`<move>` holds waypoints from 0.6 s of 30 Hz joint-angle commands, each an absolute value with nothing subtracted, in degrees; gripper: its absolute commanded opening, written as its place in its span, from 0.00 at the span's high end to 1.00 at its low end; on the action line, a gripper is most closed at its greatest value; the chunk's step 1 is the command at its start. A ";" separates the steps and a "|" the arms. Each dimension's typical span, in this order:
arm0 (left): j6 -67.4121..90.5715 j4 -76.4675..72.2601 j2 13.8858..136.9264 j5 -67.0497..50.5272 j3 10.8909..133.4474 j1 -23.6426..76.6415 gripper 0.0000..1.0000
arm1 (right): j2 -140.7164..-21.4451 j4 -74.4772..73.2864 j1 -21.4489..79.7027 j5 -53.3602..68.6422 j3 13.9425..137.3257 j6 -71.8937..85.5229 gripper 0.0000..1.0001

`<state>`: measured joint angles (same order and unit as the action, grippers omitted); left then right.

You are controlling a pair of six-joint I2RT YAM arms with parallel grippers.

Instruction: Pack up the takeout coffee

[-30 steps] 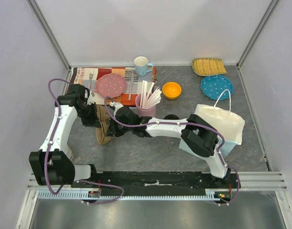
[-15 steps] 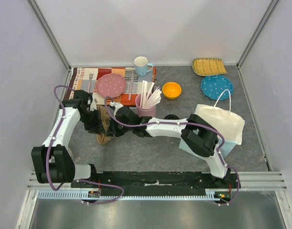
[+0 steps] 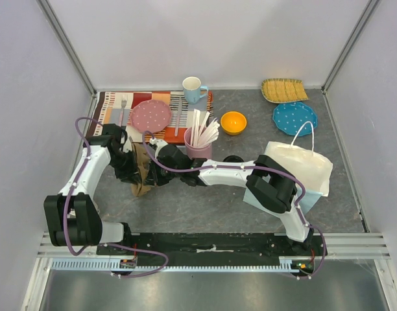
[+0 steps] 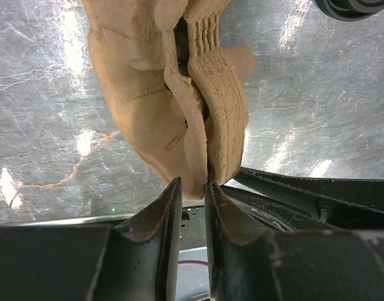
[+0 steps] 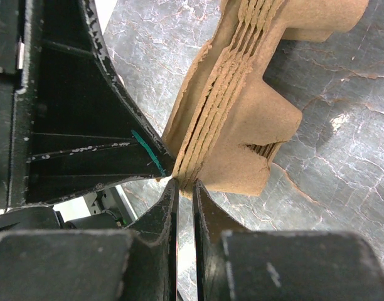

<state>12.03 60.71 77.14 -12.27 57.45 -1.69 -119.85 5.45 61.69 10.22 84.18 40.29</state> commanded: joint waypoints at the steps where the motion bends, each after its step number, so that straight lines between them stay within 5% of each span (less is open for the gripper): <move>1: 12.75 58.71 78.66 -11.59 57.66 -1.93 0.73 | -121.38 -0.79 60.29 5.62 81.74 38.23 0.89; 6: 13.09 57.92 79.02 -13.45 57.04 -1.85 0.98 | -121.20 -0.70 60.21 5.62 81.56 38.23 0.90; 18: 10.72 64.16 69.26 -9.32 66.88 -1.93 0.98 | -120.76 -0.79 60.03 5.28 81.74 38.41 0.91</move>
<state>11.92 63.53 74.43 -10.52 61.04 -1.78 -119.74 6.07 61.34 9.82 83.88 40.29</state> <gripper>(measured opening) 0.045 0.150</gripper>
